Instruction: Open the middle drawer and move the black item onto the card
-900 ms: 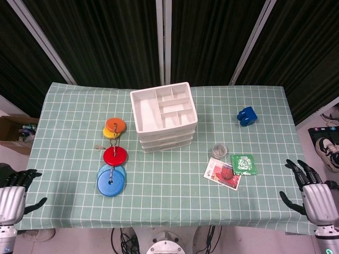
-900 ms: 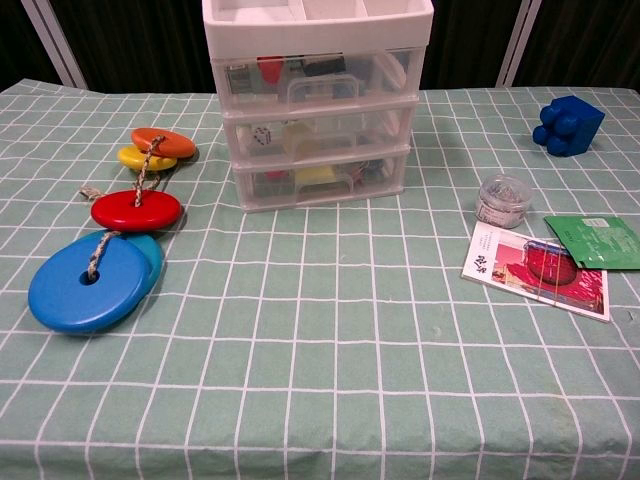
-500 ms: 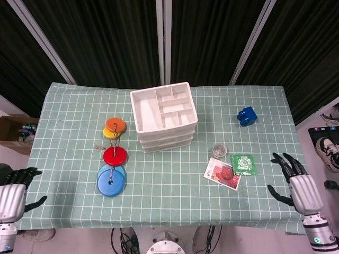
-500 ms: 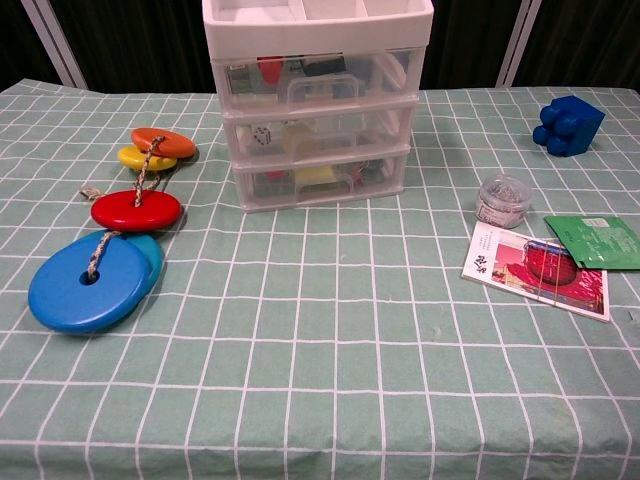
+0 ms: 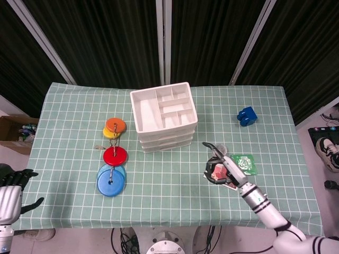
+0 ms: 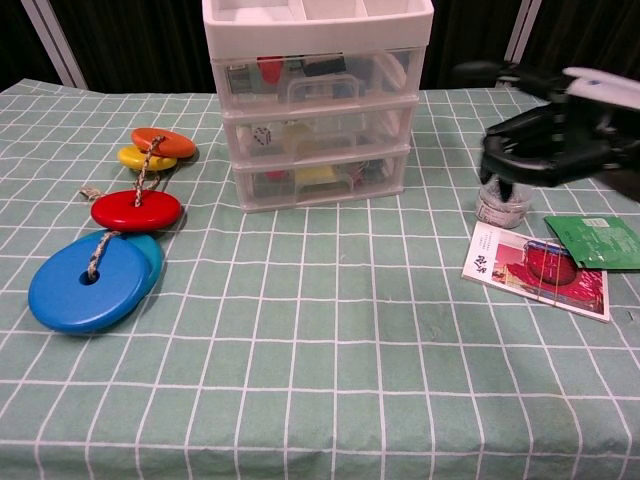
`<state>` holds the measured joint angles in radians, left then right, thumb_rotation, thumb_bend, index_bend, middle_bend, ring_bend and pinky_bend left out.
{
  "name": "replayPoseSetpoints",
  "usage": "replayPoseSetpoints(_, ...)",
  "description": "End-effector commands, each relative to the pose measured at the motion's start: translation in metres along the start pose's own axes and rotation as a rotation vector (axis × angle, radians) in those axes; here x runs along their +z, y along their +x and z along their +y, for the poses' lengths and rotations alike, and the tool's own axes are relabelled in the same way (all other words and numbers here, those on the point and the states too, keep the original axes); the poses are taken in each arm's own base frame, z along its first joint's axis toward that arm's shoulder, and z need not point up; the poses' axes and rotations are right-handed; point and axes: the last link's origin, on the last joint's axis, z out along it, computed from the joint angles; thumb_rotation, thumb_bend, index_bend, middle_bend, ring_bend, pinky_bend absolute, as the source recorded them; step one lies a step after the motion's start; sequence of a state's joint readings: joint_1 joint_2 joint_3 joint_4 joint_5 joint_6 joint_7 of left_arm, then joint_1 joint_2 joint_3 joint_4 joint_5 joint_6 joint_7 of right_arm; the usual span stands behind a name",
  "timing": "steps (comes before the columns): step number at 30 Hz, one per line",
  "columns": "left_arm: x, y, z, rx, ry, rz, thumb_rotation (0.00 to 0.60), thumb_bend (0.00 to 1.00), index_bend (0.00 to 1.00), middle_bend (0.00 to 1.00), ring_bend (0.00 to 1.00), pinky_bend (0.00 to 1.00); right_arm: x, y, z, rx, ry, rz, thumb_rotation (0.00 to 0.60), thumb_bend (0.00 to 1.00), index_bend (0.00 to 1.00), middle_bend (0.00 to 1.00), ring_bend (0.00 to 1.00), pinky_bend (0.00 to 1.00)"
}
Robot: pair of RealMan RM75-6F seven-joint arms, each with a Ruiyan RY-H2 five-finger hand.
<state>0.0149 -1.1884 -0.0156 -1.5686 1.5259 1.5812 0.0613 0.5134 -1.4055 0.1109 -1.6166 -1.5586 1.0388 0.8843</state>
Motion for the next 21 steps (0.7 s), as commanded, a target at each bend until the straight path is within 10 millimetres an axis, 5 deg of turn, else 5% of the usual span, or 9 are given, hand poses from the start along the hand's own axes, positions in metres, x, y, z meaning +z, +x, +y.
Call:
replayPoseSetpoints(1, -0.001, 0.0, -0.002, -0.002, 0.007, -0.002, 0.6, 0.0, 0.31, 0.25, 0.22, 0.21, 0.057, -0.033, -0.002, 0.303, -0.027, -0.069, 0.6, 0.41, 0.08, 0.74, 0.56, 0.62)
replayPoseSetpoints(11, -0.001, 0.0, -0.009, -0.003, 0.024, -0.005, 0.6, 0.0, 0.31, 0.25, 0.22, 0.21, 0.1, -0.059, 0.002, 0.562, -0.072, -0.172, 0.6, 0.47, 0.1, 0.78, 0.61, 0.67)
replayPoseSetpoints(21, 0.001, 0.0, -0.012, -0.005, 0.028, -0.005, 0.6, 0.0, 0.31, 0.25, 0.22, 0.21, 0.125, -0.069, -0.007, 0.567, -0.058, -0.227, 0.6, 0.47, 0.1, 0.78, 0.61, 0.67)
